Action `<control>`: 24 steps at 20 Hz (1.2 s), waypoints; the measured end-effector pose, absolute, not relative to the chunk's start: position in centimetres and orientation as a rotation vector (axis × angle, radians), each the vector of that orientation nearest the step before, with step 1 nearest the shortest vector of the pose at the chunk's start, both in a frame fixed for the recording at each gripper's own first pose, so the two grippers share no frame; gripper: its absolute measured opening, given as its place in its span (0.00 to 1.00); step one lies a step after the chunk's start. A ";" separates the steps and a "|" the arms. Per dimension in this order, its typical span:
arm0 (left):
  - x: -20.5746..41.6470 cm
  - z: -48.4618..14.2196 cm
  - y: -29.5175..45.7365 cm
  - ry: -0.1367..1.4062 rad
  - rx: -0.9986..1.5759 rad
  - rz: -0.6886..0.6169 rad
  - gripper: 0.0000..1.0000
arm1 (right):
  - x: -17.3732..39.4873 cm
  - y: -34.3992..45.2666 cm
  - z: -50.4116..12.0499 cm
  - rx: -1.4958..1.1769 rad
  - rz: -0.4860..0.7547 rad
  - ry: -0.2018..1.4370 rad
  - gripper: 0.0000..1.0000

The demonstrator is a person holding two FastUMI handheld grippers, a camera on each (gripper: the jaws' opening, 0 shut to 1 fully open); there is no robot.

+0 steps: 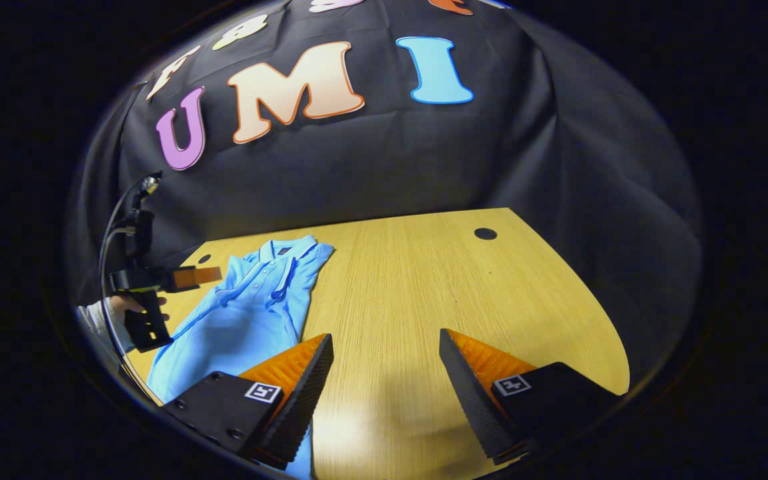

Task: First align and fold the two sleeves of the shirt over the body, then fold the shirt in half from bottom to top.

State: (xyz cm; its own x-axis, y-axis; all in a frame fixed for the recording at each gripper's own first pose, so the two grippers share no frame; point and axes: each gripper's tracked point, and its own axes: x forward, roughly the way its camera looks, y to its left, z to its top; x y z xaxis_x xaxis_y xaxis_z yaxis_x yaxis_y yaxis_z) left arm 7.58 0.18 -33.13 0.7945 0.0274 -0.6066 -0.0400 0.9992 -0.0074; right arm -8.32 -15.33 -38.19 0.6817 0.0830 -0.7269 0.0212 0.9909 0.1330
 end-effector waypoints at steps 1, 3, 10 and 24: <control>5.9 -32.0 0.7 0.636 -0.015 0.047 0.96 | -8.8 -14.9 -38.0 0.140 0.049 0.819 0.98; 2.1 -30.4 2.3 0.627 -0.007 0.068 0.96 | -9.7 -13.8 -37.6 0.152 0.073 0.811 0.98; -10.8 -30.5 7.2 0.692 0.040 0.061 0.96 | -18.0 -8.7 -37.1 0.165 0.080 0.854 0.98; -21.3 -39.3 13.2 0.877 0.043 0.117 0.97 | -29.3 -1.9 -43.5 0.050 0.070 1.022 0.94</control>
